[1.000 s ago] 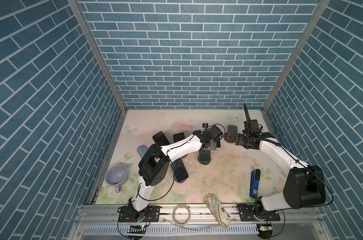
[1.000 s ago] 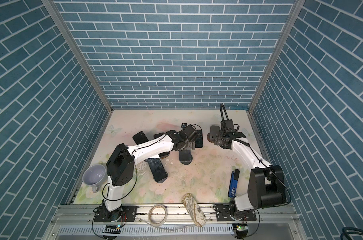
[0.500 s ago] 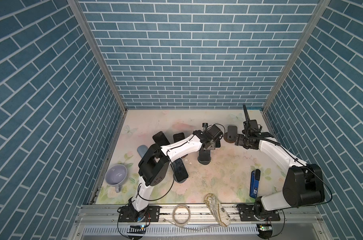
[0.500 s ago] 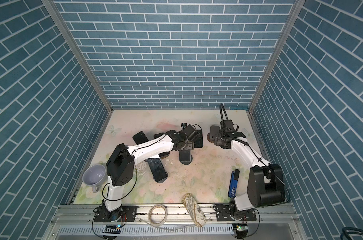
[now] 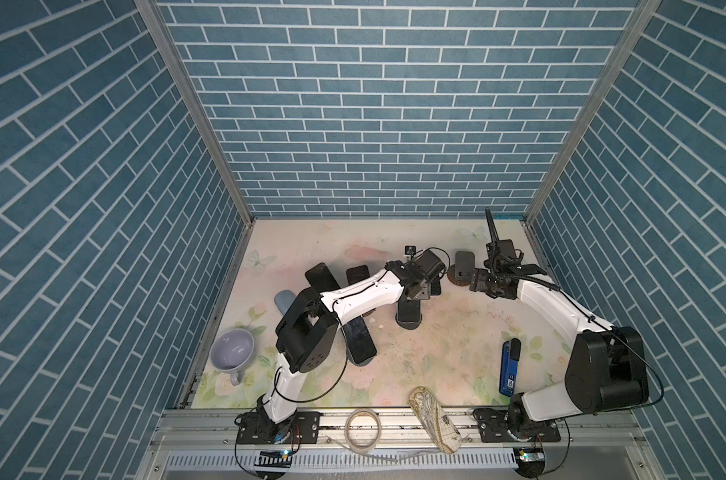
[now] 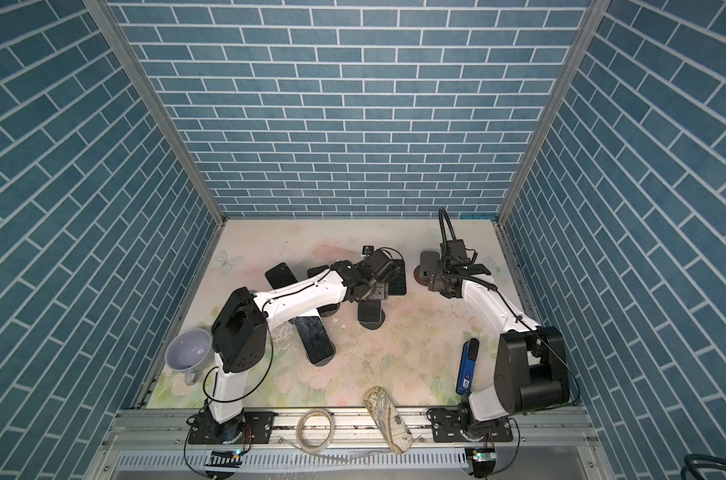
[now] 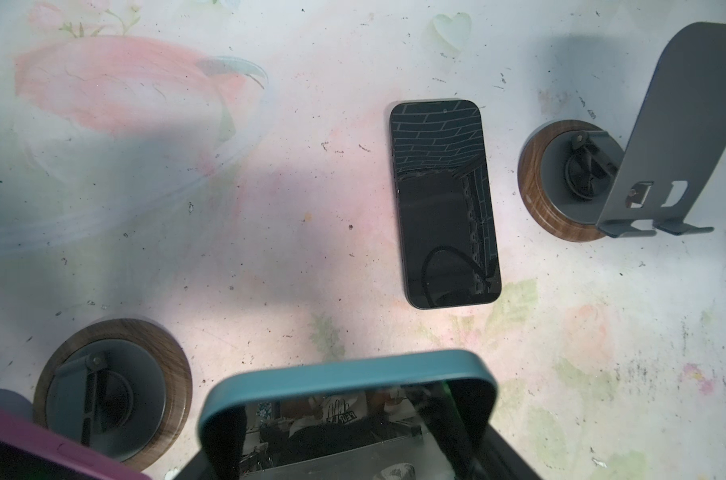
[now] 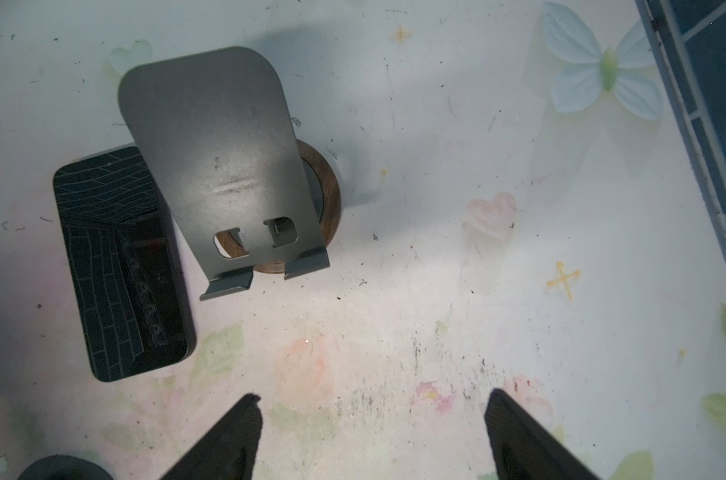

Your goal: Remove the phone from the phone stand

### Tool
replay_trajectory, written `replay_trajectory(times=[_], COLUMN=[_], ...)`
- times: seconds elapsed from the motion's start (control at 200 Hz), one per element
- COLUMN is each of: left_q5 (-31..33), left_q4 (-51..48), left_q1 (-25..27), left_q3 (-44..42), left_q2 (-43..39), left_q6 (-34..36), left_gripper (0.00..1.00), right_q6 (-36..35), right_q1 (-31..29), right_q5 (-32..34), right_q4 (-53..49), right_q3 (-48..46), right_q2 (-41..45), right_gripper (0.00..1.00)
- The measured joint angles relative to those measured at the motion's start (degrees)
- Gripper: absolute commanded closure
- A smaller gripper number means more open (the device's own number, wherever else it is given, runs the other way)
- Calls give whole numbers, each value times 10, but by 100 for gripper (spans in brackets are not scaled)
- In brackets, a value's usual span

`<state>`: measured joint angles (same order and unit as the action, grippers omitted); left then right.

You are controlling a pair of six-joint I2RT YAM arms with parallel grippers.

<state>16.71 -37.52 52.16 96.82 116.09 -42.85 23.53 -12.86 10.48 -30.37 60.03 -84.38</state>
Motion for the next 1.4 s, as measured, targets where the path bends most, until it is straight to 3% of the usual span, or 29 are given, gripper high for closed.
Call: replay_trajectory(times=[1.0, 1.401], left_q5=[18, -27], left_q4=[13, 28], left_q1=[29, 59], left_q3=[-4, 57], left_q2=[-62, -37], left_q6=[35, 22], left_gripper=[42, 42], right_q6=[0, 0], right_q1=[0, 0], right_q5=[14, 36], right_q4=[-1, -13], right_q3=[0, -9], right_q2=[3, 49], right_gripper=[15, 14])
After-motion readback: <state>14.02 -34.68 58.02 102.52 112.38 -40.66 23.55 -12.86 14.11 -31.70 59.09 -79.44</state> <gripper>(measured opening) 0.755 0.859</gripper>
